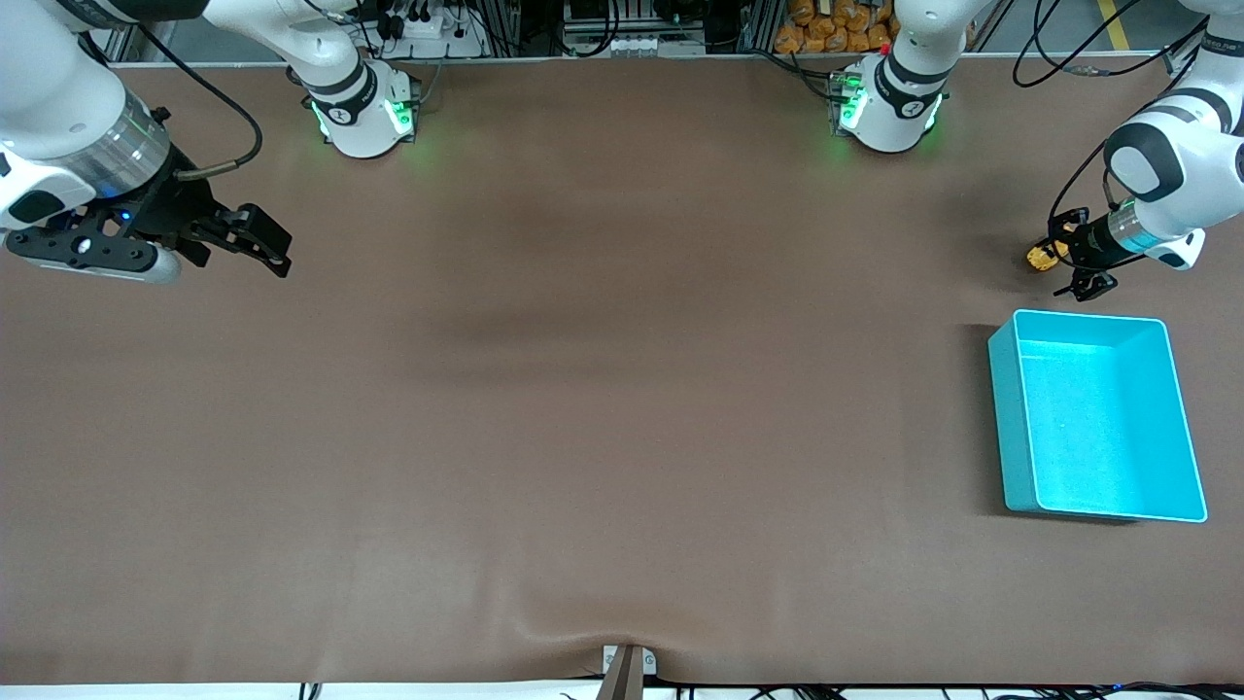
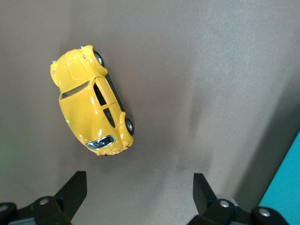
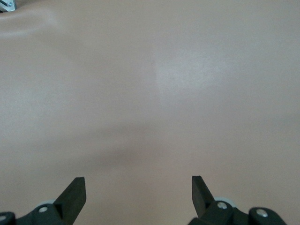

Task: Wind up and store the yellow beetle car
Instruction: 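Lower the open left gripper over the yellow car, then close the left gripper around the yellow car, then lift the car with the left gripper and carry it over the box, then lower the car into the blue box and open the left gripper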

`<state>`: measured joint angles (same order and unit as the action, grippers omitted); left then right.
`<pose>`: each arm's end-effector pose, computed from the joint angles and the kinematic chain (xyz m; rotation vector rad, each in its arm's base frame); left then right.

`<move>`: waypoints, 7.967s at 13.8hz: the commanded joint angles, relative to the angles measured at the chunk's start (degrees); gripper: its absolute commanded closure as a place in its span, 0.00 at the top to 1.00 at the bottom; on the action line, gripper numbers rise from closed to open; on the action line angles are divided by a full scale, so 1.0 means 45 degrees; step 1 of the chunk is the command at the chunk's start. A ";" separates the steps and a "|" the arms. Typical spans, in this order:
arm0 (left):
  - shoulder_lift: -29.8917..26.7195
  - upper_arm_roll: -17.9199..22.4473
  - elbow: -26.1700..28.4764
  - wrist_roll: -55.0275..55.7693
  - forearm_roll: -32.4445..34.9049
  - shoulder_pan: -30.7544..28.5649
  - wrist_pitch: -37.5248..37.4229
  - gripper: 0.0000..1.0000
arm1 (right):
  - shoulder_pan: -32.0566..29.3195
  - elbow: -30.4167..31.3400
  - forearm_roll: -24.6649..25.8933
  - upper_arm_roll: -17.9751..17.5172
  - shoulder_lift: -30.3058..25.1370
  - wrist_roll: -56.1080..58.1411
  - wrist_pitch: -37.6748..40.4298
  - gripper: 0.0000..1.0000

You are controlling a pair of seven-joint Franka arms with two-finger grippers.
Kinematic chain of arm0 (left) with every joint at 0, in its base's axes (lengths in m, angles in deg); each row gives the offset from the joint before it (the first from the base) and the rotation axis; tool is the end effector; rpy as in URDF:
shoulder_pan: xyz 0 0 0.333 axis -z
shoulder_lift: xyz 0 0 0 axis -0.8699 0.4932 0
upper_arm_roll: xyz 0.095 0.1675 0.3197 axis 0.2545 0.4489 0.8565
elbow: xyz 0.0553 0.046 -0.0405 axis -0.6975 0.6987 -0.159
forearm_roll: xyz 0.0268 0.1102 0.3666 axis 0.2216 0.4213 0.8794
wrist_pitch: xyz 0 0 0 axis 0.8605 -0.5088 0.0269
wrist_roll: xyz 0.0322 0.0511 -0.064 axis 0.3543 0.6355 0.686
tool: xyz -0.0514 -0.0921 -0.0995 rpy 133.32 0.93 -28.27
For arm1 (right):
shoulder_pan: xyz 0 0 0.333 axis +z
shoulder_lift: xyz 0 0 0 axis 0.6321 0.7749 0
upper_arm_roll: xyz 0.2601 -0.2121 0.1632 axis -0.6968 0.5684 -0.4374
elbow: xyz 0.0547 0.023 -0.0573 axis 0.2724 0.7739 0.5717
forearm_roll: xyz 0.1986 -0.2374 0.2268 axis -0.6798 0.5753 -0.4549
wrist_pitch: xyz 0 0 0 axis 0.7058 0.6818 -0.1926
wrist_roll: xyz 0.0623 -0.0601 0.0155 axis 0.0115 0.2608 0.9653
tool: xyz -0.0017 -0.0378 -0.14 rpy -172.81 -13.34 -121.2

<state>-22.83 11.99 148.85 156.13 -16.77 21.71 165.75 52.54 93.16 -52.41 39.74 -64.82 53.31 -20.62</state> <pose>0.3723 0.2386 0.2346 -1.9456 -2.4355 0.1849 0.5334 0.1238 0.6423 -3.1190 0.2452 -0.0624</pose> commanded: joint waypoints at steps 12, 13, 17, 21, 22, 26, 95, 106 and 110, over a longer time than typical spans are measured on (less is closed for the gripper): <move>-0.0365 0.0658 0.1019 0.0138 -0.0221 -0.0121 0.0862 1.00 | -0.0014 0.0088 -0.0024 -0.0059 0.0051 -0.0019 -0.0173 1.00; -0.0404 0.0775 0.1019 0.0118 -0.0221 -0.0121 0.0862 1.00 | -0.0014 0.0088 -0.0024 -0.0059 0.0051 -0.0019 -0.0173 1.00; -0.0249 0.0854 0.1019 -0.0077 -0.0221 -0.0121 0.1036 1.00 | -0.0033 0.0127 -0.0024 -0.0059 0.0051 -0.0019 -0.0192 1.00; -0.0228 0.0874 0.1156 -0.0136 -0.0221 -0.0219 0.1154 1.00 | -0.0014 0.0147 -0.0024 -0.0059 0.0129 -0.0019 -0.0388 1.00; -0.0209 0.0874 0.1175 -0.0136 -0.0221 -0.0238 0.1232 1.00 | -0.0014 0.0147 -0.0024 -0.0059 0.0187 -0.0019 -0.0407 1.00; 0.0005 0.0952 0.1507 -0.0117 -0.0221 -0.0238 0.2032 1.00 | -0.0014 0.0146 -0.0024 -0.0059 0.0207 -0.0019 -0.0485 1.00; 0.4768 -0.0689 -0.8882 -1.9708 0.4441 0.2671 -0.4627 0.00 | -0.2670 -0.1025 -0.0453 -0.0020 -0.0183 0.5020 0.2093 1.00; 0.4815 -0.0708 -1.0289 -1.6996 0.4350 0.4076 -0.4489 1.00 | -0.2670 -0.1025 -0.0570 -0.0020 -0.0105 0.4962 0.1936 1.00; 0.3252 -0.0747 -1.0231 -1.5509 0.4292 0.4916 -0.5835 1.00 | -0.2631 -0.1064 -0.0590 -0.0040 -0.0105 0.4923 0.2015 1.00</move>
<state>-3.35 8.25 101.46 84.04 2.24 42.46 142.87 41.59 88.42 -54.05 40.24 -65.16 75.07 -11.78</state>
